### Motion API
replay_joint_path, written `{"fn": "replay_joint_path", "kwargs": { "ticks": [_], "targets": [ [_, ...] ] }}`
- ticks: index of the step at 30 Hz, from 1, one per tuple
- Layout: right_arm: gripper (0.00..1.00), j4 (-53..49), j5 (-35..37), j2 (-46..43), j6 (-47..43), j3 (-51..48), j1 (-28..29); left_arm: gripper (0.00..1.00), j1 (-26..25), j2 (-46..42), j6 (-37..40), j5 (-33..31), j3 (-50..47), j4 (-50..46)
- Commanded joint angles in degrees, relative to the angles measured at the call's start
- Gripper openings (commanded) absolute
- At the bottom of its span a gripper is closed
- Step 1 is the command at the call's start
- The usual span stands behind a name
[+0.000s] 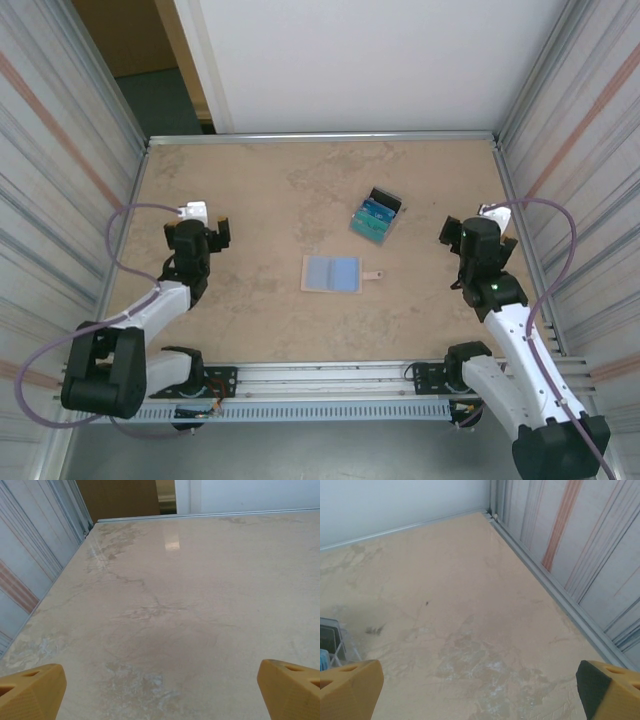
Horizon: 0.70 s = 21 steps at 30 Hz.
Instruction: Take the credit cards out of the card holder
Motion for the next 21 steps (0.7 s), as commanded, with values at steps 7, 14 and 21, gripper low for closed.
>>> {"fn": "replay_joint_path", "kwargs": {
  "ticks": [7, 14, 21],
  "targets": [
    [0.99, 5.2, 4.4, -2.4, 5.5, -2.8, -1.3, 0.99, 1.6, 2.8, 5.4, 6.8, -3.7, 13.5],
    [0.99, 8.5, 2.9, 0.2, 1.4, -4.8, -1.7, 0.99, 1.7, 6.2, 7.5, 11.4, -7.8, 21.0],
    [0.99, 15.5, -1.3, 1.6, -2.6, -8.2, -1.8, 0.99, 1.7, 10.1, 8.5, 15.4, -10.4, 29.4]
  ]
}}
